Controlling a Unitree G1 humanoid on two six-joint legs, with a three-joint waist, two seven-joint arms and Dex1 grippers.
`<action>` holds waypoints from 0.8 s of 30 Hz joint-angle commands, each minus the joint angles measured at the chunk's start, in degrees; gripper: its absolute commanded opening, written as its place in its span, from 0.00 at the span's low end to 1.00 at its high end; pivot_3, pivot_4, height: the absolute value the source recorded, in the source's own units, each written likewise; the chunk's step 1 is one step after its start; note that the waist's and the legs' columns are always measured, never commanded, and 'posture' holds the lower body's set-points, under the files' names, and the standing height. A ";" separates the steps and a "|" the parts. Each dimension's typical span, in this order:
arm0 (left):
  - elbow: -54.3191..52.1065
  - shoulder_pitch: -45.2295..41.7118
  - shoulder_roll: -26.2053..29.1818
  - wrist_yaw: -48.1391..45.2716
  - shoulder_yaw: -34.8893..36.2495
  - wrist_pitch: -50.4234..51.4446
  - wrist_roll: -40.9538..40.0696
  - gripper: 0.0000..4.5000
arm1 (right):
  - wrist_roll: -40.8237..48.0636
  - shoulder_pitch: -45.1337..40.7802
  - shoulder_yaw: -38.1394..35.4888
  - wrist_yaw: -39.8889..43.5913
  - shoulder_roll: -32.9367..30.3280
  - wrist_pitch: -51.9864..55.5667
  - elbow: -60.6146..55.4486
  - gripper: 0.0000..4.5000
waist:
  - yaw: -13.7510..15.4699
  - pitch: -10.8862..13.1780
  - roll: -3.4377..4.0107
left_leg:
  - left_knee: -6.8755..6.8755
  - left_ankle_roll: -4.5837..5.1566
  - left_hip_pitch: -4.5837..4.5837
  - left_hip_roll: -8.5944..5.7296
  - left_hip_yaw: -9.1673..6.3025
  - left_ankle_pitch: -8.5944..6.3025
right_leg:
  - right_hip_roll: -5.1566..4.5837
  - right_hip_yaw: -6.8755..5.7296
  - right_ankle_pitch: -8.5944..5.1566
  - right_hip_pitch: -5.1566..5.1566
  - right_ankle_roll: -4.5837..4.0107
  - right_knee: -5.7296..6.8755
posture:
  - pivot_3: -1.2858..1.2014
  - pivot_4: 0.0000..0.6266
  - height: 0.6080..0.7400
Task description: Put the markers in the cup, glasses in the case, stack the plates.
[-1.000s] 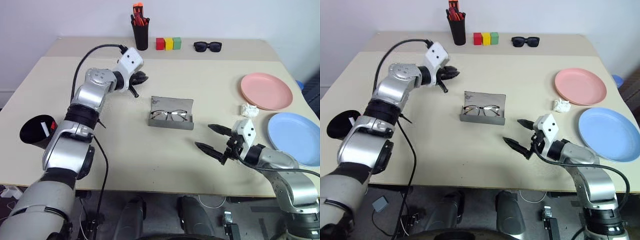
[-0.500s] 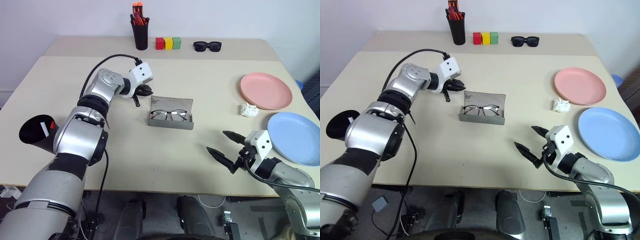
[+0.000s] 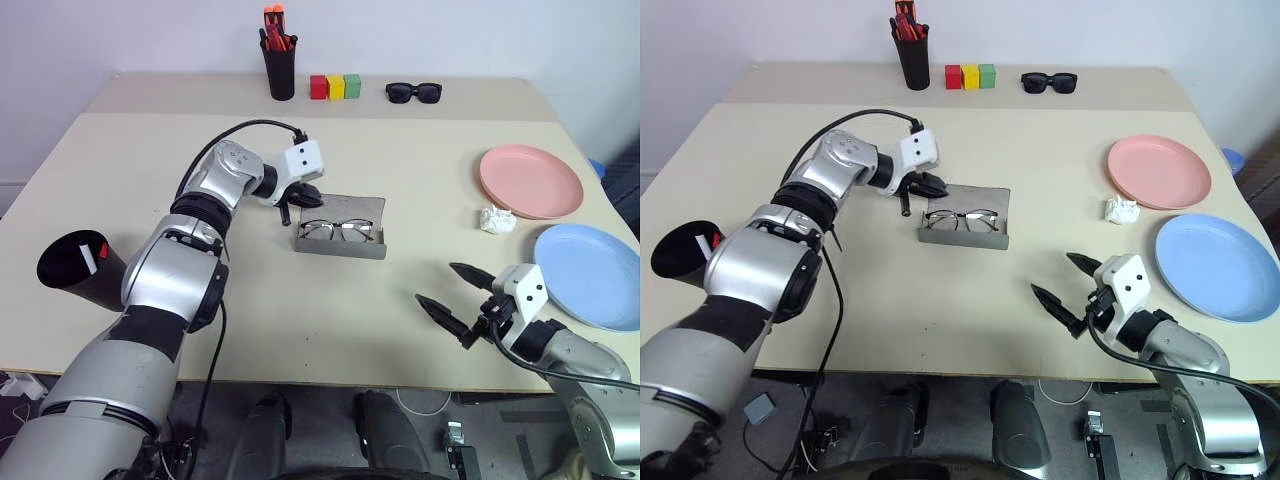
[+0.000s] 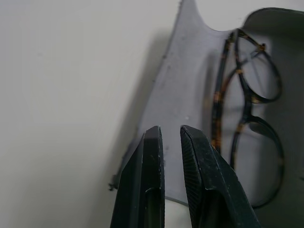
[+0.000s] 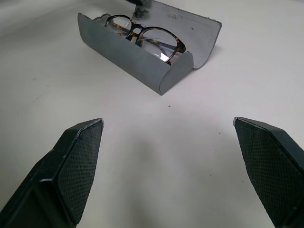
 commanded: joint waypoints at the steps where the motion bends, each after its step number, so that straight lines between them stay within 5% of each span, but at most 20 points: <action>1: -2.04 -0.94 1.32 -0.89 1.39 -1.28 -0.48 0.13 | 0.49 -1.97 0.23 0.18 -0.68 -0.66 -1.32 1.00 | -0.03 0.00 0.00 | 0.00 0.00 0.00 0.00 0.00 0.00 | 0.00 0.00 0.00 0.00 0.00 0.01 | 0.52 0.24 1.00; 6: -1.50 -1.68 0.87 9.01 2.54 -0.36 -0.06 0.13 | 0.44 -3.53 1.14 0.39 -0.67 -0.24 -0.61 1.00 | 0.24 0.00 0.00 | 0.05 0.00 0.00 0.00 -0.01 0.00 | -0.01 0.00 0.00 0.01 0.01 0.04 | 0.52 0.24 1.00; 20: -0.79 -1.44 -4.34 12.40 -0.96 -0.97 5.26 0.13 | 0.03 -5.11 2.44 0.18 -0.39 -0.76 0.60 1.00 | 0.21 0.00 0.00 | 0.06 0.00 0.02 -0.01 -0.01 0.00 | 0.00 0.00 0.00 0.01 0.01 0.07 | 0.52 0.24 1.00; 24: -0.76 -2.54 -4.57 19.76 -0.51 -0.97 6.39 0.13 | 0.15 -4.66 2.09 -0.09 -0.34 -0.74 0.03 1.00 | 0.12 0.00 0.00 | 0.06 0.00 0.02 -0.01 -0.01 0.00 | 0.00 0.00 0.00 0.01 0.01 0.08 | 0.52 0.24 1.00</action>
